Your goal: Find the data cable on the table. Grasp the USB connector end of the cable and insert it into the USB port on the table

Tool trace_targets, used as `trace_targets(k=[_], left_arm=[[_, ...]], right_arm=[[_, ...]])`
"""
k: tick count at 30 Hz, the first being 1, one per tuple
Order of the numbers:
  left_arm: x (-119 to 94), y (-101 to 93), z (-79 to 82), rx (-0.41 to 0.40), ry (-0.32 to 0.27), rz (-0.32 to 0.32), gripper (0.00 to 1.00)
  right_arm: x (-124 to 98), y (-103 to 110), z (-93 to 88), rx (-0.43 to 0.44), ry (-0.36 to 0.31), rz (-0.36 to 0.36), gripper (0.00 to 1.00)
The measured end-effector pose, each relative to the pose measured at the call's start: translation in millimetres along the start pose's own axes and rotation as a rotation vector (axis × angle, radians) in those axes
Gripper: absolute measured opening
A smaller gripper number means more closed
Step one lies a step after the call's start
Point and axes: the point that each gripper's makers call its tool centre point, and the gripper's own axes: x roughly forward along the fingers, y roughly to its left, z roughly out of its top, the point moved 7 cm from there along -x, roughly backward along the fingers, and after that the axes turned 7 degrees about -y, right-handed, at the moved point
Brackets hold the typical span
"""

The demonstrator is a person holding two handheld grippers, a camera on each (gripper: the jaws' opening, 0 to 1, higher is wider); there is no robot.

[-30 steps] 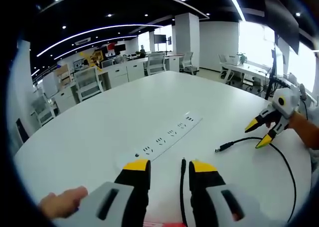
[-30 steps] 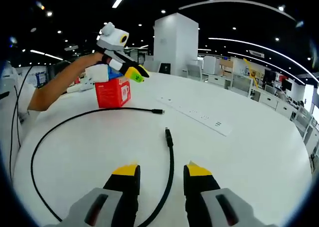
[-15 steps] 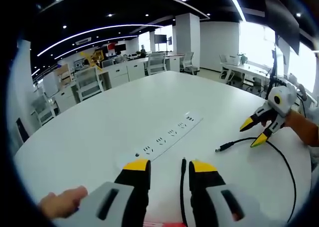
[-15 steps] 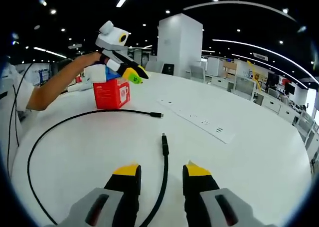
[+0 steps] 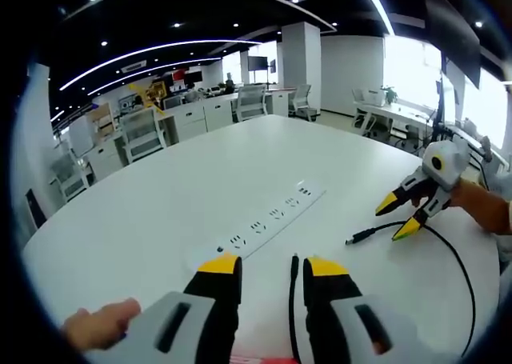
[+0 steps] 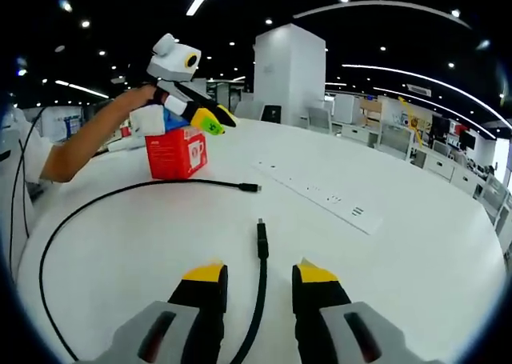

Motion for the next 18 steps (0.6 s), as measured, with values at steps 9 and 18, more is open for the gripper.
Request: trace_targets(k=[9, 18], left_arm=[[-2, -4.8, -0.8, 0.002, -0.004, -0.002, 0.31], [-2, -5.7, -0.6, 0.002, -0.007, -0.004, 0.31]], right_arm=[[10, 1, 4.5, -0.001, -0.022, 0.009, 0.34], [17, 0, 6.0, 0.000, -0.032, 0.014, 0.33]])
